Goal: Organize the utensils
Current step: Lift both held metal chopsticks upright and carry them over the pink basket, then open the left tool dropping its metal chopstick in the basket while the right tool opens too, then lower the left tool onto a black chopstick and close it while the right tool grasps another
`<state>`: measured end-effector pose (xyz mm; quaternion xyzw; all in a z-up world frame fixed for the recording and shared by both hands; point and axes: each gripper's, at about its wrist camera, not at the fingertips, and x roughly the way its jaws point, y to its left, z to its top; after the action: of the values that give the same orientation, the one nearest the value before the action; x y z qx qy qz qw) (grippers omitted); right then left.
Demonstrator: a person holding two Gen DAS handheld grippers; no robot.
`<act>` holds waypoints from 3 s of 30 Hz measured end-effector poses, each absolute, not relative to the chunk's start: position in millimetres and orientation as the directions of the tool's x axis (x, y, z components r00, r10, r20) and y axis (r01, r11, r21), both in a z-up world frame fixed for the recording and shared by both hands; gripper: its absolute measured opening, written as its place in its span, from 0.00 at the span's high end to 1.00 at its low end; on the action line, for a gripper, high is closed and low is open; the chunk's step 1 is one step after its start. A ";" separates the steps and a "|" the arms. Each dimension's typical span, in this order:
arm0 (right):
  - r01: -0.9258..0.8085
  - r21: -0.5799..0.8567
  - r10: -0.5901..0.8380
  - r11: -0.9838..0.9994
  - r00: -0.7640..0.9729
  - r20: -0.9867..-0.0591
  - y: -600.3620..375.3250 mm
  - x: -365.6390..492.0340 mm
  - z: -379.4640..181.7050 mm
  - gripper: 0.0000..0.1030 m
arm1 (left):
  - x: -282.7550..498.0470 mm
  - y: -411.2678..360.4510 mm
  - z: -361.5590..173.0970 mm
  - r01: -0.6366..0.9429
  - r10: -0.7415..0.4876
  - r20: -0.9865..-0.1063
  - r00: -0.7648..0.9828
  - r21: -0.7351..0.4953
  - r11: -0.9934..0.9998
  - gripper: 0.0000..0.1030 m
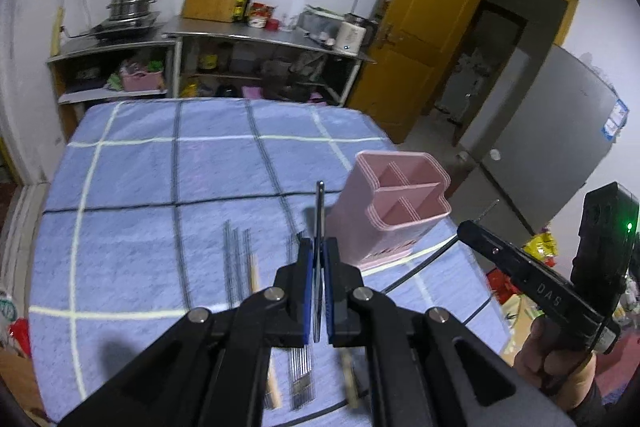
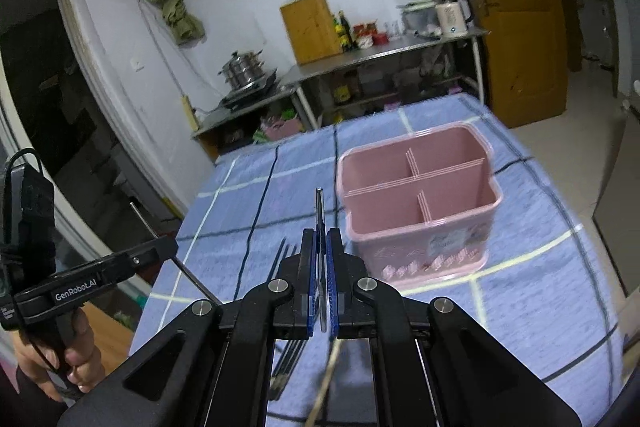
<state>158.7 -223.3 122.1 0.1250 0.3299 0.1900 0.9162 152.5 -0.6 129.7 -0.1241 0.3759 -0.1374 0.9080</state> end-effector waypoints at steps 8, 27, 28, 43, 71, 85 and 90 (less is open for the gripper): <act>-0.220 0.342 0.370 0.914 0.798 -0.476 -263.9 174.6 171.2 0.95 | 186.3 -38.5 173.1 0.241 -0.423 -0.578 0.698 -0.367 0.898 0.95; -0.164 0.374 0.353 0.913 0.779 -0.518 -278.5 245.0 140.8 0.95 | 262.2 -83.0 147.0 0.259 -0.434 -0.602 0.671 -0.359 0.897 0.95; -0.163 0.372 0.353 0.914 0.770 -0.532 -276.1 248.7 133.7 0.95 | 264.6 -83.9 141.0 0.259 -0.438 -0.609 0.661 -0.362 0.895 0.95; -0.139 0.382 0.364 0.914 0.697 -0.617 -270.1 264.6 80.7 0.95 | 278.6 -90.2 99.2 0.237 -0.409 -0.677 0.612 -0.337 0.911 0.95; -0.194 0.361 0.375 0.912 0.748 -0.548 -274.6 212.2 105.8 0.87 | 192.6 -42.3 136.3 0.254 -0.394 -0.524 0.755 -0.321 0.912 0.47; -0.282 0.367 0.449 0.886 0.717 -0.533 -241.4 152.8 98.4 0.87 | 133.2 6.5 98.6 0.126 -0.286 -0.584 0.760 -0.300 0.946 0.42; -0.299 0.364 0.463 0.882 0.696 -0.549 -228.6 141.3 85.2 0.87 | 125.7 15.8 67.1 0.083 -0.278 -0.645 0.711 -0.316 0.945 0.41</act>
<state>141.3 -228.6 85.2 0.1243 0.3295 0.2087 0.9124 125.7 15.8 67.1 -0.1333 0.3669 -0.0987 0.9154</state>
